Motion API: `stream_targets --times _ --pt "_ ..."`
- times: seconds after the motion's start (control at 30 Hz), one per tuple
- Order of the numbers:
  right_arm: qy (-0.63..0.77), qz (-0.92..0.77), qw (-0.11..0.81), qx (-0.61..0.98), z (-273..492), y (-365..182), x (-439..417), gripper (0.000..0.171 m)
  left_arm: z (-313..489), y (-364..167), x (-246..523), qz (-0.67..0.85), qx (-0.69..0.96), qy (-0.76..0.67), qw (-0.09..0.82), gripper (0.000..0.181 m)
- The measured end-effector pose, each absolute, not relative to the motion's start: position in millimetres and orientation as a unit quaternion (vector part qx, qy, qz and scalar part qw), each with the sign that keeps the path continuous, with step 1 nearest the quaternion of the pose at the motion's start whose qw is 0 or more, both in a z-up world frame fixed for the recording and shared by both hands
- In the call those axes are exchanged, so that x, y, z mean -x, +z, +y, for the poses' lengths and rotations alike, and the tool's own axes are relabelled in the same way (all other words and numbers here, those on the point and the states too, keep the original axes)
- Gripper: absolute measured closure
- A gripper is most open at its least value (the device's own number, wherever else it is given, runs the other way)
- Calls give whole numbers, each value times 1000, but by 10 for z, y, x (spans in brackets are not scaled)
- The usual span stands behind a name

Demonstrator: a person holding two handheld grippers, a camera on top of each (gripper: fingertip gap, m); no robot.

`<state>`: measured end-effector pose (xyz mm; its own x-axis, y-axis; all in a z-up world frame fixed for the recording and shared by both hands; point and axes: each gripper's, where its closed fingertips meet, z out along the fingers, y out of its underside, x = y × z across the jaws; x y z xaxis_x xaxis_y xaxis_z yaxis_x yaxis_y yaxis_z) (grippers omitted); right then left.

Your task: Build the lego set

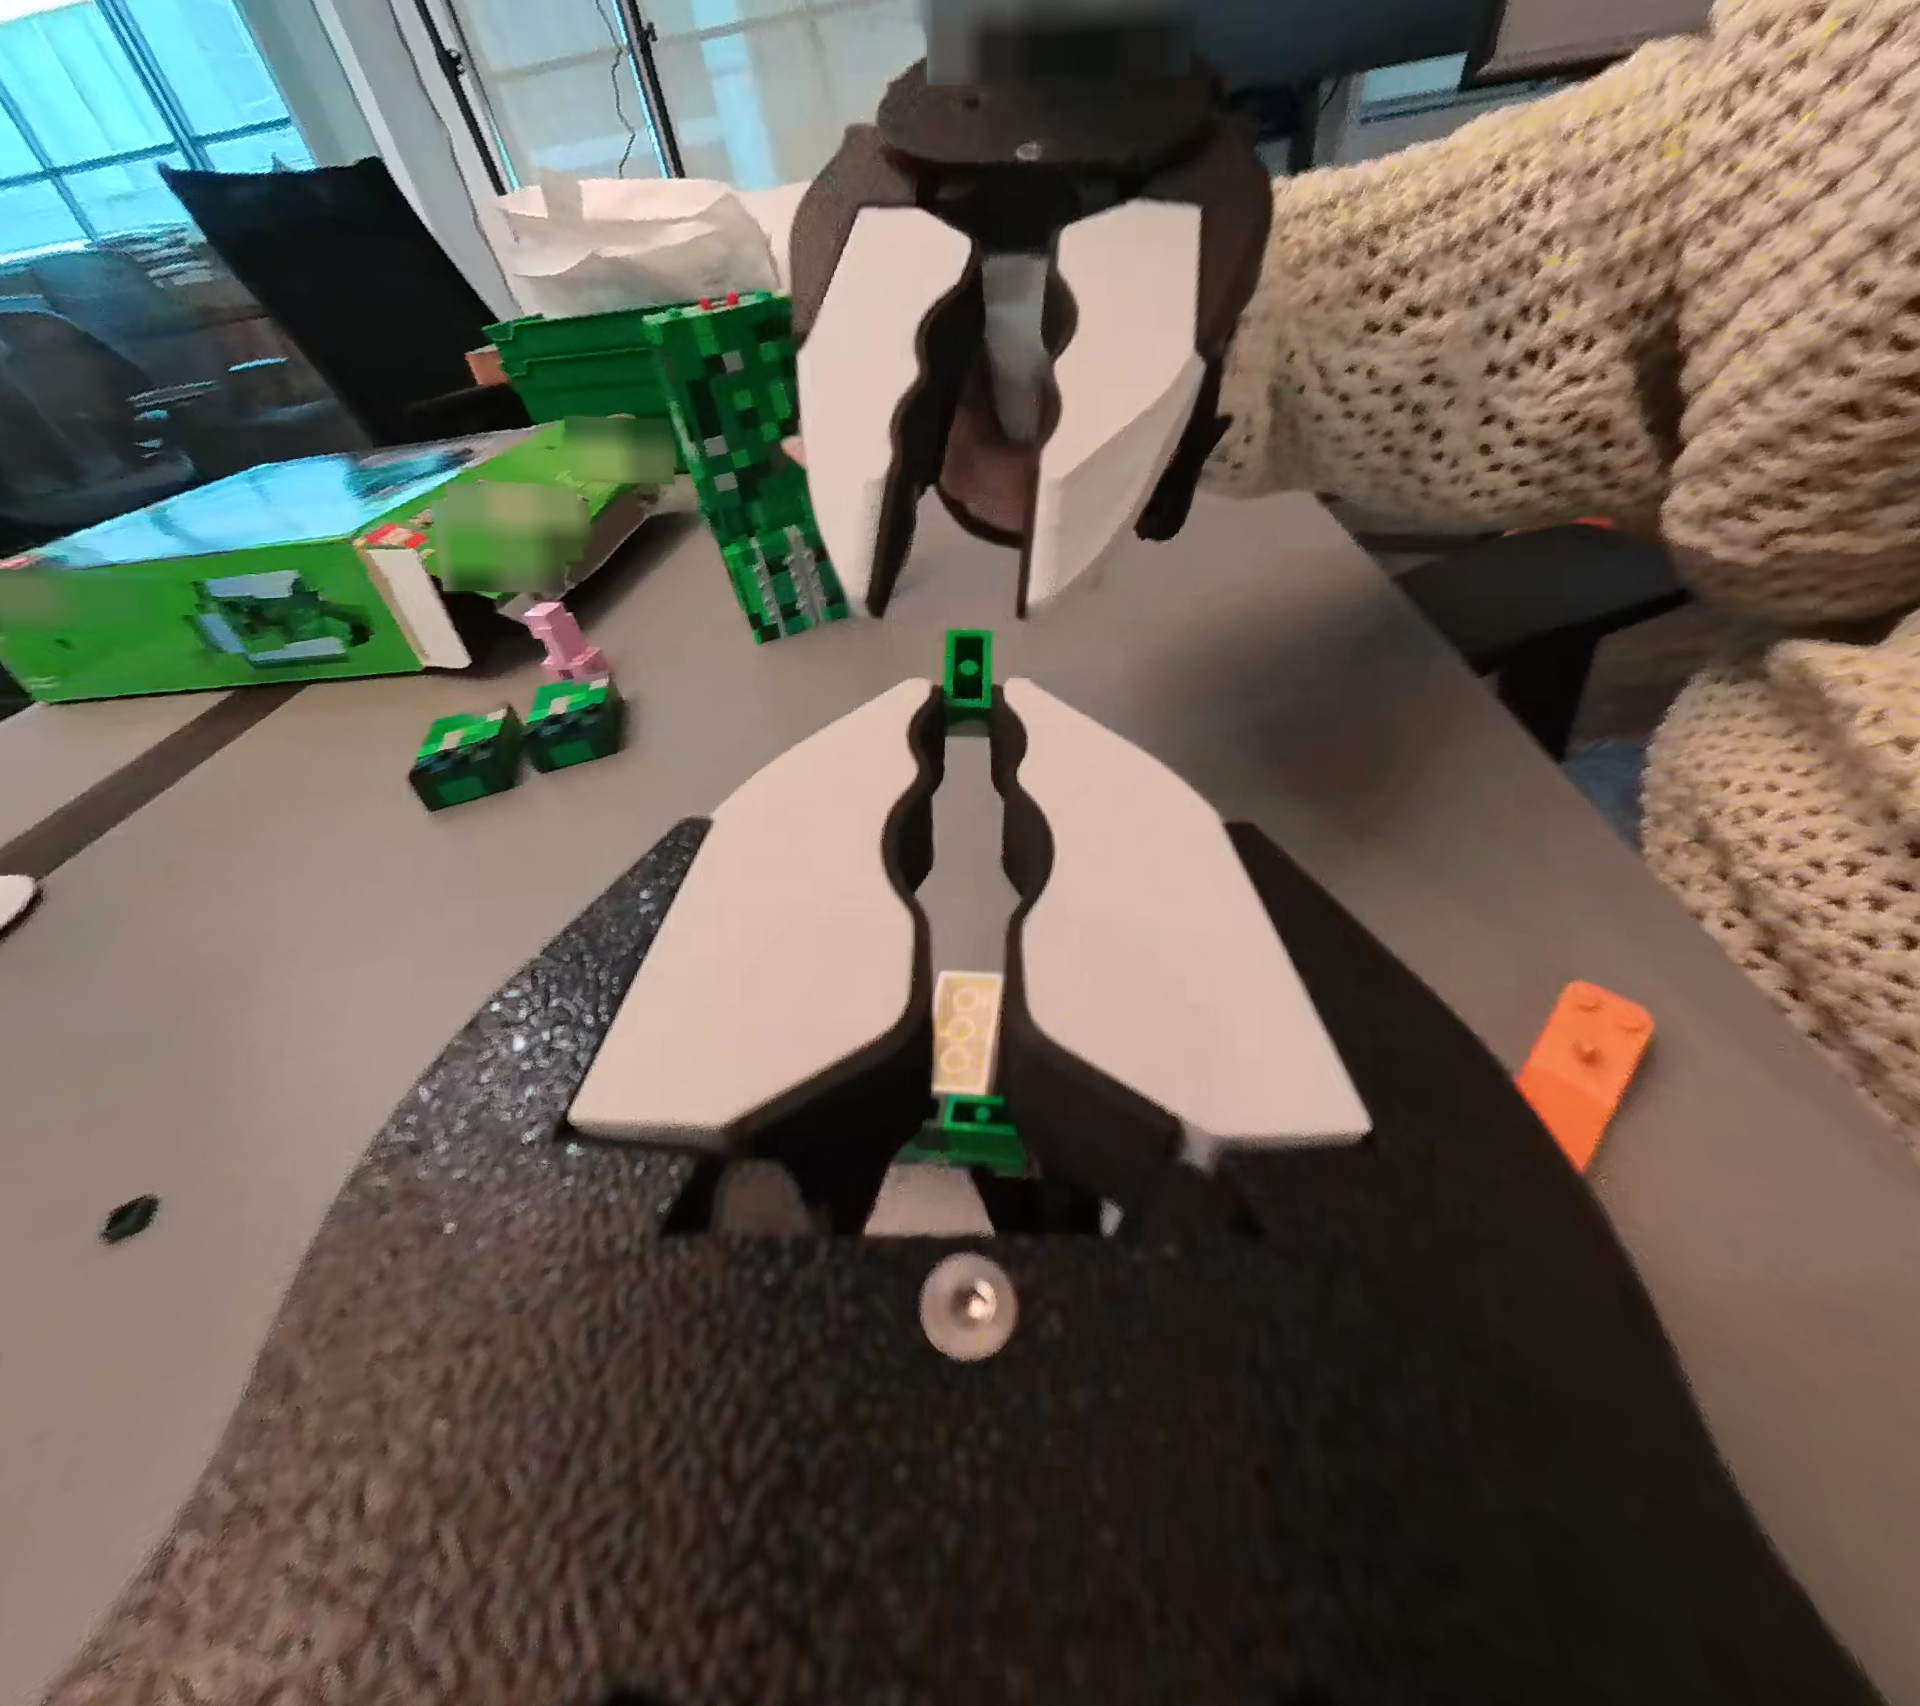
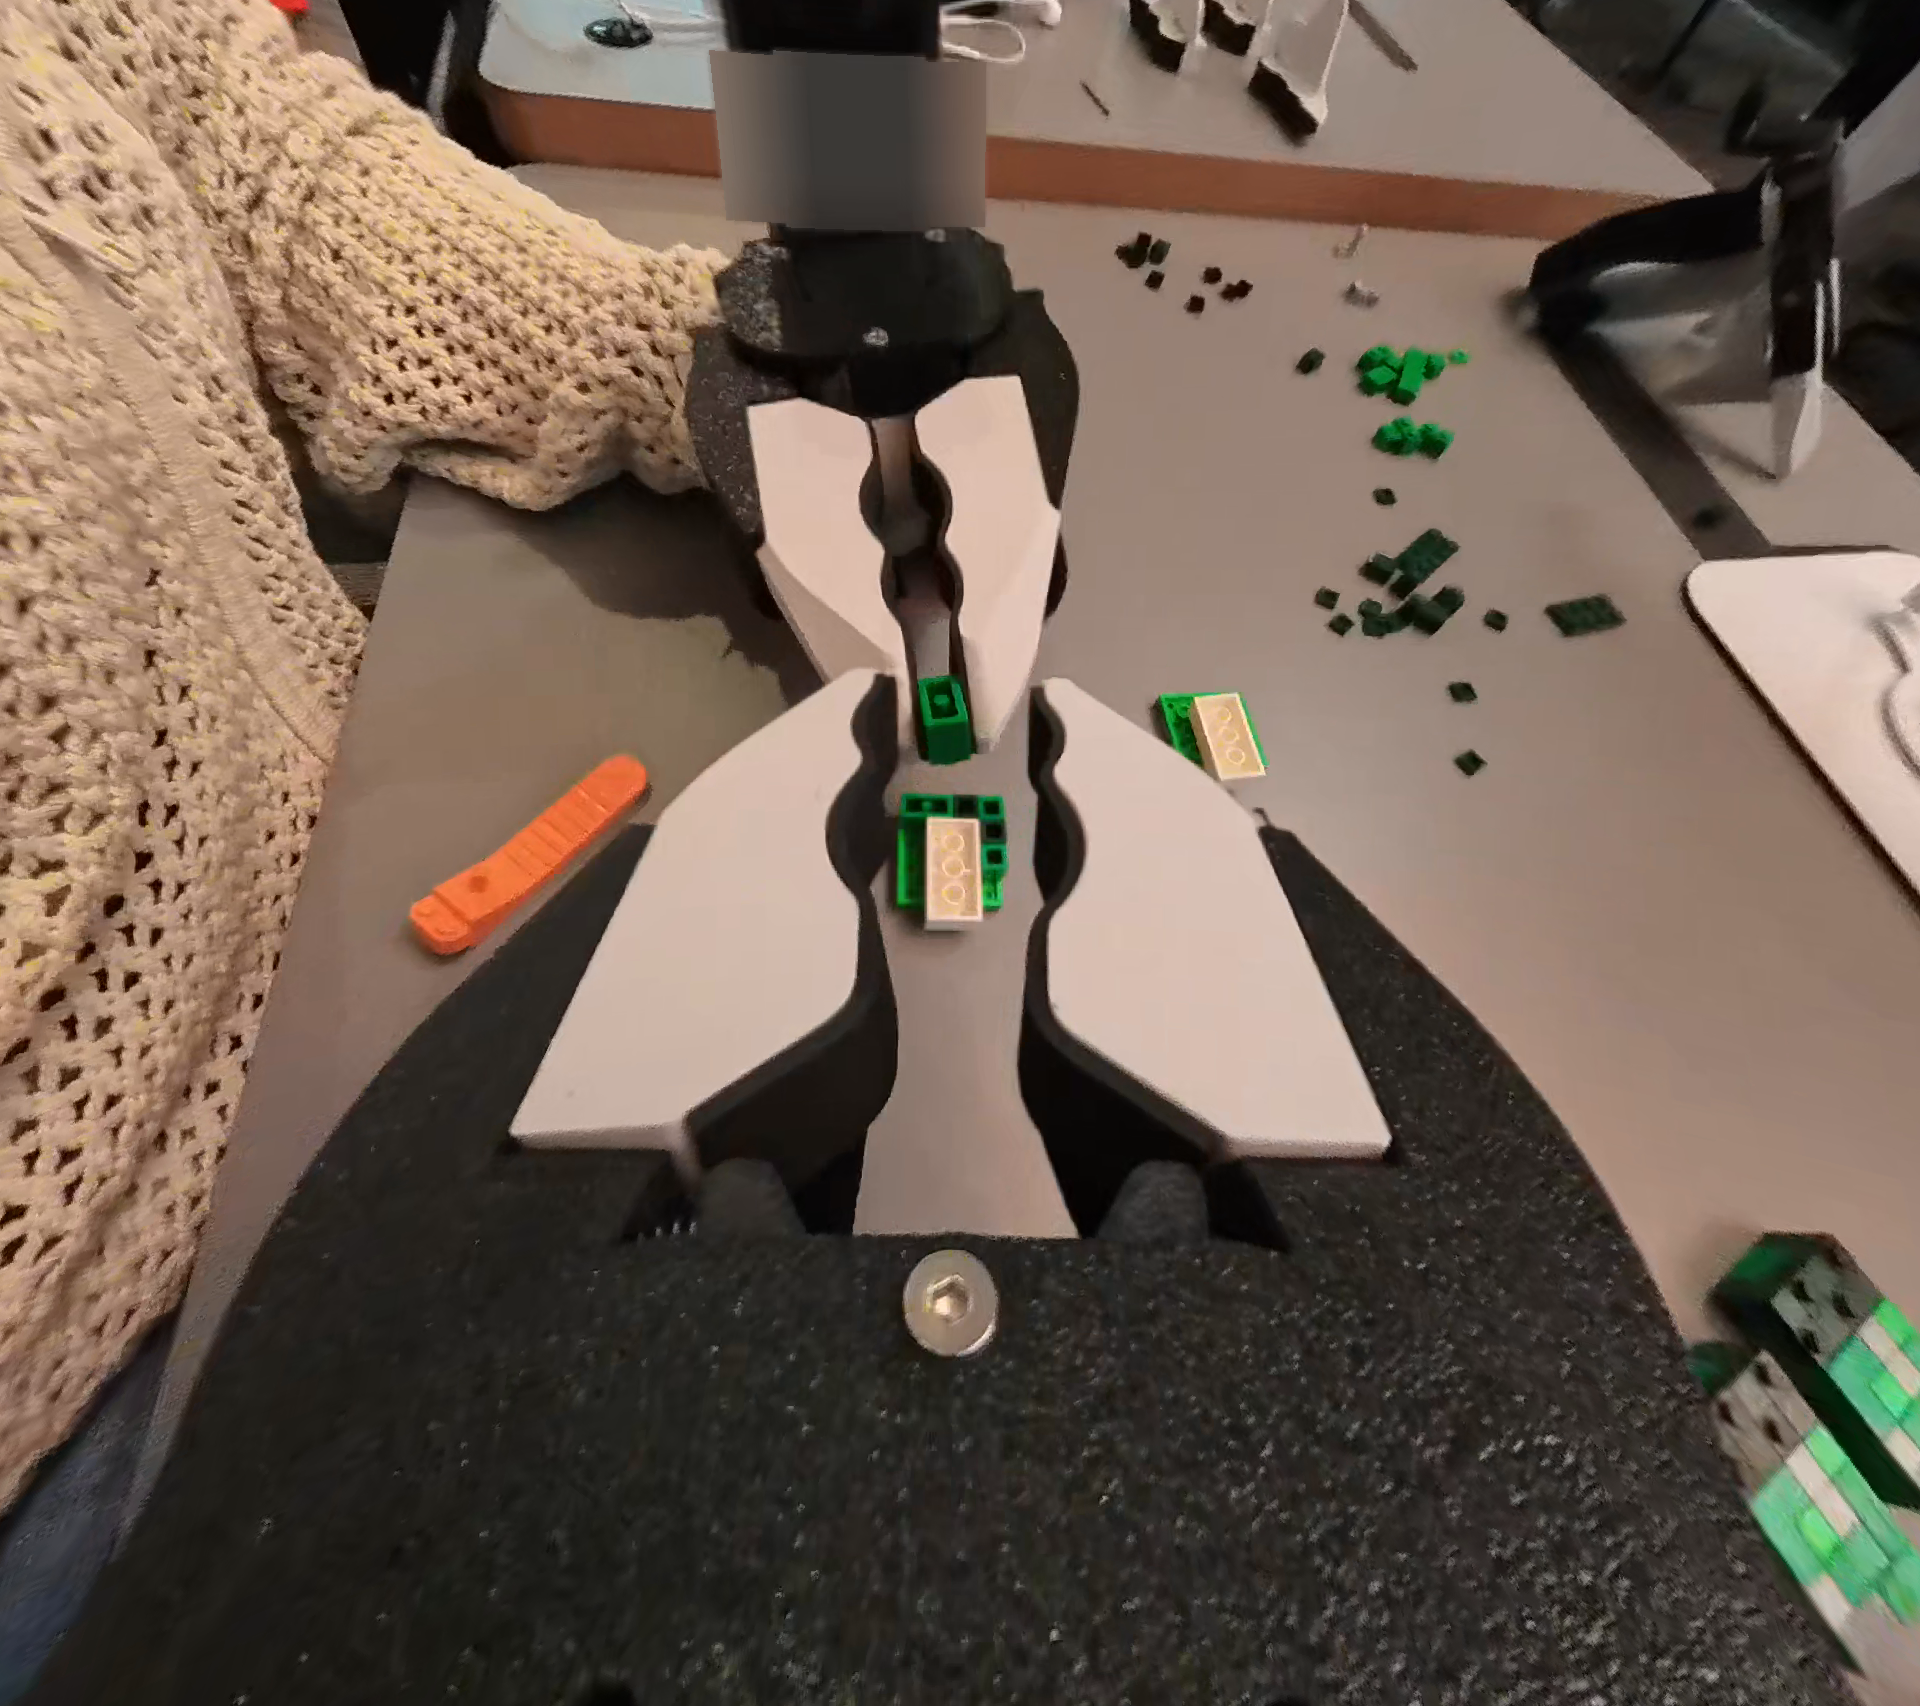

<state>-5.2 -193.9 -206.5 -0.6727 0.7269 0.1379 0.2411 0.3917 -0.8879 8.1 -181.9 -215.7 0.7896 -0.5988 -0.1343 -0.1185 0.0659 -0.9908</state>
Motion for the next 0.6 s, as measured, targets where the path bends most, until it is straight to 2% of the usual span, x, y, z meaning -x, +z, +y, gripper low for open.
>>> stream_targets --times 0.2,0.43,0.47,0.53,0.6 --pt "491 -778 253 300 -2003 -2027 26 161 -1869 -2024 -99 249 632 -233 696 174" --pt "491 -776 242 314 -1980 -2075 21 163 -1862 -2115 -106 252 655 -235 672 174" --pt "486 -776 248 318 -1952 -2095 31 163 -1845 -2238 -65 268 684 -209 645 165" --pt "487 -767 251 334 -1885 -2118 41 163 -1819 -2506 85 292 742 -144 586 137" --pt "494 -755 251 351 -1815 -2142 43 163 -1845 -2671 164 301 774 -129 542 129"
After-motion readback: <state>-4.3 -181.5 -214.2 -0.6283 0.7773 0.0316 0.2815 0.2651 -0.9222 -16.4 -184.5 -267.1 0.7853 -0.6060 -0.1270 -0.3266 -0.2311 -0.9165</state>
